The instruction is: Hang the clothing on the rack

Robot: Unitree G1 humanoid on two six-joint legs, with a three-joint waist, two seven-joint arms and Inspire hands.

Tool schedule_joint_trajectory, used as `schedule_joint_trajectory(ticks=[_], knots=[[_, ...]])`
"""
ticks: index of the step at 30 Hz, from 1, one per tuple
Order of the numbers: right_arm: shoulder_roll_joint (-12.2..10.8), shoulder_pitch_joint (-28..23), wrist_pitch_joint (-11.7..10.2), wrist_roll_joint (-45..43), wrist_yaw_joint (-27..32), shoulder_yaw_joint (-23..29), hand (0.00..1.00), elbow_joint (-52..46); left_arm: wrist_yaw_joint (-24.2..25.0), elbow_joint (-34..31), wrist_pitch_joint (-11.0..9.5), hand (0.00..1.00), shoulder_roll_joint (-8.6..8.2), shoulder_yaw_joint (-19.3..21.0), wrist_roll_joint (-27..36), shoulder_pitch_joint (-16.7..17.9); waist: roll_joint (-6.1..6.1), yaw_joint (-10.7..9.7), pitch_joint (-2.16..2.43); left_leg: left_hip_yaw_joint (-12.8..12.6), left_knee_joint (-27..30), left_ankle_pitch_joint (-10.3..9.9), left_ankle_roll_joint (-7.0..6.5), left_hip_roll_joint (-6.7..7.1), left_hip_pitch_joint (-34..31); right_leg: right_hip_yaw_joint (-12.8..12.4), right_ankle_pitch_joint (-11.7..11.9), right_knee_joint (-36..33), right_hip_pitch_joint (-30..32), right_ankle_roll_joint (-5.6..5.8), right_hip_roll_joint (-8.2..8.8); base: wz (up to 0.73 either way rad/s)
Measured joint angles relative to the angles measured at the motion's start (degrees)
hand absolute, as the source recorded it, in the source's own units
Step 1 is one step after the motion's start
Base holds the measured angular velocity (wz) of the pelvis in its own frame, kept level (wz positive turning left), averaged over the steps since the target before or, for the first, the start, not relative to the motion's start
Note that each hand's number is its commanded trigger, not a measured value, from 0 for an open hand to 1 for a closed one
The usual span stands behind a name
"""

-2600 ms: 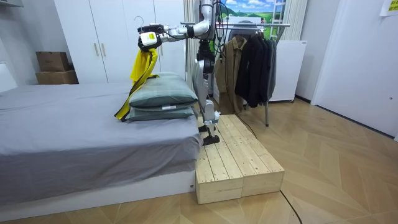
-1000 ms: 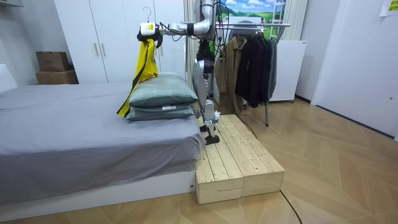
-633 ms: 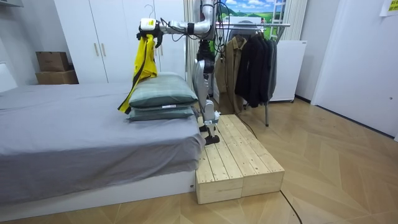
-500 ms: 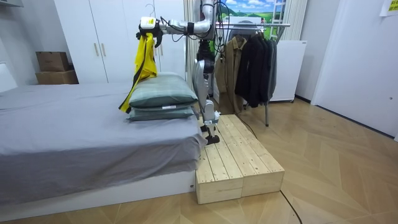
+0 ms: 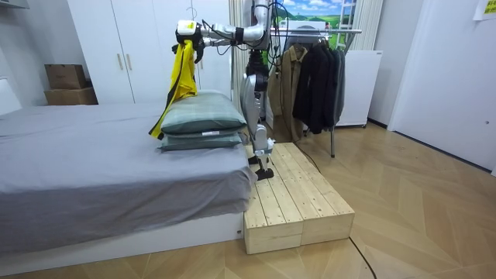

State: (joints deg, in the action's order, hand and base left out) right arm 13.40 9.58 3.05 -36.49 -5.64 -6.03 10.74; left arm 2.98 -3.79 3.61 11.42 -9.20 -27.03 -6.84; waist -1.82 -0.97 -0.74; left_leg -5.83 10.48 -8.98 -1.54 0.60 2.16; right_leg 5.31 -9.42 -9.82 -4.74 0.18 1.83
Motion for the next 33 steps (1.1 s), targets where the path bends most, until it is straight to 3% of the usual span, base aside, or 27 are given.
schedule_joint_trajectory(ticks=[11, 12, 13, 14, 15, 21, 22, 24, 33], knots=[[-0.1, 0.3, -0.9, -2.5, 4.8, -0.7, 0.00, 2.8, 0.0, -0.1, 0.0, 1.00, -0.22, 0.0, 0.7, -0.1, -0.02, 0.0, -0.01, 0.7, 0.0, 0.0, 0.00, 0.03, 0.0, 0.3, 0.0, 0.1, -0.1, 0.00, 0.03, 0.01], [-0.1, 0.3, -1.0, -2.7, 5.7, -0.9, 0.13, 2.8, 0.0, -0.1, 0.0, 1.00, -0.19, 0.0, 1.5, -0.1, 0.00, 0.0, -0.02, 0.7, 0.0, 0.0, 0.00, 0.04, 0.0, 0.3, 0.0, 0.1, -0.1, 0.00, 0.04, 0.00], [-0.1, 0.3, -1.0, -3.2, 6.5, -1.0, 0.19, 2.8, 0.0, -0.1, 0.0, 1.00, -0.17, 0.0, 1.9, -0.1, 0.02, 0.1, -0.03, 0.8, 0.0, 0.0, 0.00, 0.05, 0.0, 0.3, 0.0, 0.1, -0.1, 0.00, 0.04, 0.00], [-0.1, 0.3, -1.0, -3.2, 6.9, -1.1, 0.53, 2.8, 0.0, -0.1, 0.0, 1.00, -0.15, 0.0, 2.1, -0.1, 0.02, 0.1, -0.03, 0.8, 0.0, 0.0, 0.00, 0.05, 0.0, 0.3, 0.0, 0.1, -0.1, 0.00, 0.04, 0.00], [-0.2, 0.3, -1.0, -3.4, 7.9, -1.2, 0.62, 2.8, 0.0, -0.1, 0.0, 1.00, -0.04, 0.0, 2.8, -0.1, 0.08, 0.1, -0.07, 0.8, -0.1, 0.0, -0.01, 0.05, 0.0, 0.4, 0.0, 0.1, -0.1, 0.00, 0.04, 0.00], [-0.3, 0.3, -1.1, -3.9, 11.7, -2.5, 0.82, 2.8, 0.2, -0.1, 0.0, 1.00, -0.23, -0.1, 2.9, -0.1, 0.48, 0.4, -0.15, 1.0, -0.2, 0.0, 0.00, 0.05, 0.2, 0.8, 0.0, 0.1, -0.4, 0.00, 0.04, 0.01], [-0.2, 0.3, -1.1, -3.9, 12.6, -2.9, 0.92, 2.8, 0.2, -0.1, 0.0, 1.00, -0.27, -0.1, 3.0, -0.1, 0.67, 0.5, -0.14, 1.0, -0.4, 0.0, 0.00, 0.05, 0.4, 0.8, 0.0, 0.1, -0.4, 0.00, 0.04, 0.00], [-0.2, 0.3, -1.1, -3.9, 13.7, -3.2, 1.00, 2.8, 0.2, -0.1, 0.0, 1.00, -0.28, -0.1, 3.4, -0.1, 0.97, 0.8, -0.10, 0.9, -0.5, 0.0, -0.01, 0.06, 0.5, 0.8, 0.0, 0.1, -0.5, 0.00, 0.04, 0.00], [0.2, 0.3, -1.8, -3.8, 17.1, -4.0, 1.00, 2.8, 0.2, -0.1, 0.0, 1.00, 0.04, -0.5, 5.9, 0.1, 1.16, 1.5, -0.10, 0.8, -0.8, 0.0, -0.01, 0.09, 0.6, 0.7, 0.0, 0.1, -0.4, 0.01, 0.08, 0.00]])
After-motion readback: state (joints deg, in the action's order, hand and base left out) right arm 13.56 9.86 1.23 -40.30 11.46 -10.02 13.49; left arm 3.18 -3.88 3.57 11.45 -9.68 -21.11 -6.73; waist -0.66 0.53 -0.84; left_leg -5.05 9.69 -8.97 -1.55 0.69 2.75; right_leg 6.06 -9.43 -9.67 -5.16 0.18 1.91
